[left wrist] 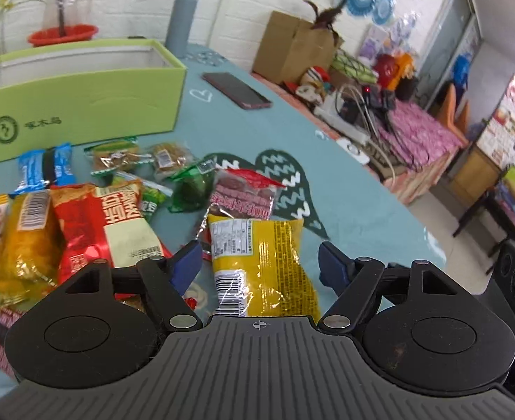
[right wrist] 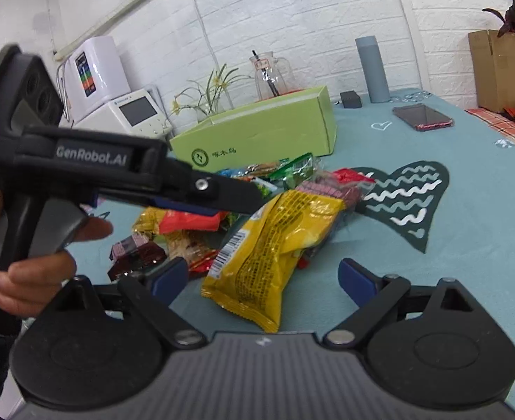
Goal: Organize snacks
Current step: 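Grasp the yellow snack bag with the left gripper, then place the yellow bag upright in the green box and release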
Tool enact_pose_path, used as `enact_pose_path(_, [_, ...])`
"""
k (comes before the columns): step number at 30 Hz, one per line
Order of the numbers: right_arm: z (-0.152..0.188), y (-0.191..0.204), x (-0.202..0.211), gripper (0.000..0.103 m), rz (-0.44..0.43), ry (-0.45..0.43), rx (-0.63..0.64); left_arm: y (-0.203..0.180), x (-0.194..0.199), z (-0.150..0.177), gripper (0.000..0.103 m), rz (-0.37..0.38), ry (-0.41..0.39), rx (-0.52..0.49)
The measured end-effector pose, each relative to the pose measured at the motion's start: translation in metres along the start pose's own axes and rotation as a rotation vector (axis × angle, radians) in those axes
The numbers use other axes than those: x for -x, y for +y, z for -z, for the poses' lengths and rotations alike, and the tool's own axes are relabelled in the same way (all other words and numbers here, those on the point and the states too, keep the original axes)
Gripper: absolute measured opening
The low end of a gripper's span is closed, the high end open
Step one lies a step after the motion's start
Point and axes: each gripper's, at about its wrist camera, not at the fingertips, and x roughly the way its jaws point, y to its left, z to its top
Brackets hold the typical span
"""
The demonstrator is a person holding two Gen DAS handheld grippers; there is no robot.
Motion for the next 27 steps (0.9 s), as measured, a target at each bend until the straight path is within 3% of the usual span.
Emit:
enact_pose_path(2, [0.001,0.003,-0.006,0.088,0.014,0.004,0.024,0.002,-0.014,0.003,0.056,-0.011,0.047,-0.012])
enact_pose_path(4, [0.004,0.003,-0.014,0.07,0.016,0.025,0.045,0.007,-0.027,0.01,0.058,0.017,0.082,0.019])
enact_pose_path(5, [0.005,0.003,-0.016,0.057,0.007,0.026,0.048,0.012,-0.03,0.013,0.054,0.044,0.095,0.054])
enact_pose_path(6, [0.005,0.004,-0.017,0.056,0.008,0.026,0.048,0.016,-0.031,0.016,0.044,0.073,0.108,0.089])
enact_pose_path(9, [-0.002,0.005,-0.01,0.055,-0.018,0.028,0.042,0.018,-0.02,0.016,0.031,0.087,0.094,0.115])
enact_pose_path(13, [-0.028,0.01,0.001,0.056,-0.02,-0.024,0.077,0.011,0.002,-0.006,0.032,0.107,0.023,0.095])
enact_pose_path(16, [-0.064,0.011,-0.011,0.059,-0.016,-0.055,0.132,0.014,0.008,-0.041,0.033,0.097,-0.032,0.067])
enact_pose_path(22, [-0.161,0.01,-0.087,0.059,-0.036,-0.074,0.26,0.057,0.0,-0.137,0.034,0.0,-0.131,0.068])
enact_pose_path(27, [-0.227,-0.004,-0.176,0.06,-0.075,0.004,0.264,0.115,-0.036,-0.203,0.034,-0.073,-0.128,0.1])
